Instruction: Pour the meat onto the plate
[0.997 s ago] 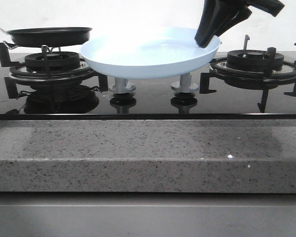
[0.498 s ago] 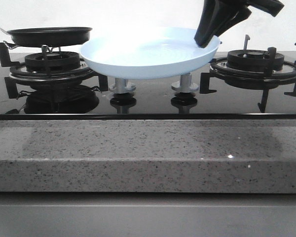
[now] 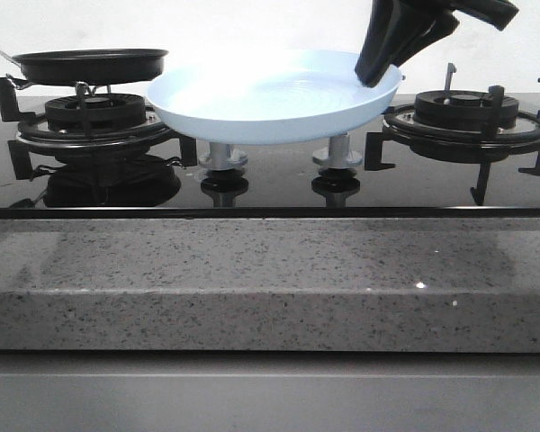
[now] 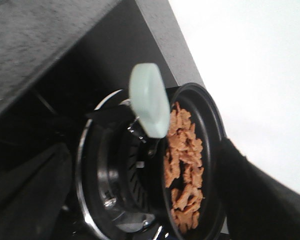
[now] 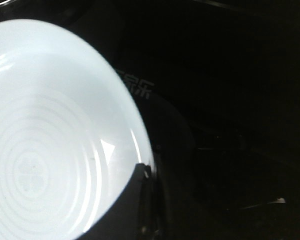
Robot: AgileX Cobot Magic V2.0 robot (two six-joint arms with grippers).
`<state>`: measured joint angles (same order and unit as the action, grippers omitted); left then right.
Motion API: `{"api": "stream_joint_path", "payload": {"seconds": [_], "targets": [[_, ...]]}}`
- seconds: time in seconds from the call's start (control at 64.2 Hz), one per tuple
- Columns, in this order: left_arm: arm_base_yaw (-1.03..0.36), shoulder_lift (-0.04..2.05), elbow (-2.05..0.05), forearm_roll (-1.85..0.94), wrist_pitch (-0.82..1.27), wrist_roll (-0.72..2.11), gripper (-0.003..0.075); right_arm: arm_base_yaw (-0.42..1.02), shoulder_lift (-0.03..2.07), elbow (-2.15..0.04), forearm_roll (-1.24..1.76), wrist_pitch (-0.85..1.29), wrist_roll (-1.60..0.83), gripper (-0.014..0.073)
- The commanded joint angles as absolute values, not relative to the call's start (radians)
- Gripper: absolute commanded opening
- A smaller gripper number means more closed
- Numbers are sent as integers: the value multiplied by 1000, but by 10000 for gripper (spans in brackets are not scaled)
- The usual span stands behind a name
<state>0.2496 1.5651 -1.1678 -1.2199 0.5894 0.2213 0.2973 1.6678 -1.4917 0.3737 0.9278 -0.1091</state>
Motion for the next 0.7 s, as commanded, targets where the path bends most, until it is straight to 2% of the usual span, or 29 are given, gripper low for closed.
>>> {"api": "stream_joint_path", "payload": {"seconds": [0.0,0.467,0.576,0.685], "targets": [[252,1577,-1239,-1294,602,251,563,296,1618,-1519,408,887,-116,-62],[252,1745,-1378,-1315,609,259,559,296,1618,-1519,408,887,-116,-62],[252,1745,-1379,-1319,607,261,488,296,1618,-1519,408,887,-116,-62],[252,1745,-1379,-1319,603,261,347,296,1618,-1519,408,887,-116,-62]]}}
